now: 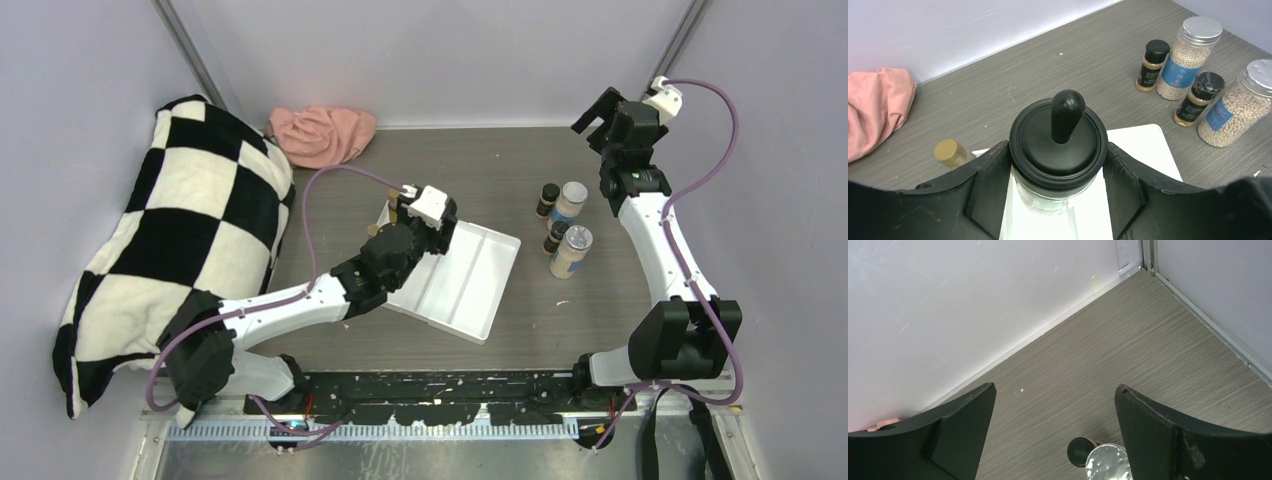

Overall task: Organize the condiment bottles
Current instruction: Place the bottle in the storage box.

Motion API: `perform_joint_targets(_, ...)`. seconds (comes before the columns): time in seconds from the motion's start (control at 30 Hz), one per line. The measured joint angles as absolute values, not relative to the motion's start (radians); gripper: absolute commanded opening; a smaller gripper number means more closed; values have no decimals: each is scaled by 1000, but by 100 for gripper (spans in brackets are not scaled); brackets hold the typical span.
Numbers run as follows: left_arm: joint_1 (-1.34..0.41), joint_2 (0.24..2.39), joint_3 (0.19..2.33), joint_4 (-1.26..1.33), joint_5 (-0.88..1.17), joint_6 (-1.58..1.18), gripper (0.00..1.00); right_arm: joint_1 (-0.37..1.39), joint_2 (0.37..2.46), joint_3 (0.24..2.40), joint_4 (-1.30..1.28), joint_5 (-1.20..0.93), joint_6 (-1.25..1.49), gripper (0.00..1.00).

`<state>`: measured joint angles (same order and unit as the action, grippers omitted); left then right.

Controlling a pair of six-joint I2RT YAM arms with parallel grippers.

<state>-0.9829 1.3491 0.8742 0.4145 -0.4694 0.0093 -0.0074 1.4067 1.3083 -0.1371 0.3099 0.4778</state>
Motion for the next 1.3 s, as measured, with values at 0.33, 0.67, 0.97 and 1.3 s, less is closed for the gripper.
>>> perform_joint_targets(0.33, -1005, 1243, 769, 414, -553, -71, 0, -7, 1407, 1307, -135, 307, 478, 94)
perform_joint_targets(0.67, -1031, 1161, 691, 421, -640, -128, 0, -6, 1407, 1301, -133, 304, 478, 94)
perform_joint_targets(0.97, -1033, 1148, 566, 469, -673, -174, 0, 2, 1407, 1301, -127, 305, 478, 94)
perform_joint_targets(1.3, -1033, 1124, 489, 533, -681, -180, 0, 40, 1408, 1297, -112, 305, 477, 94)
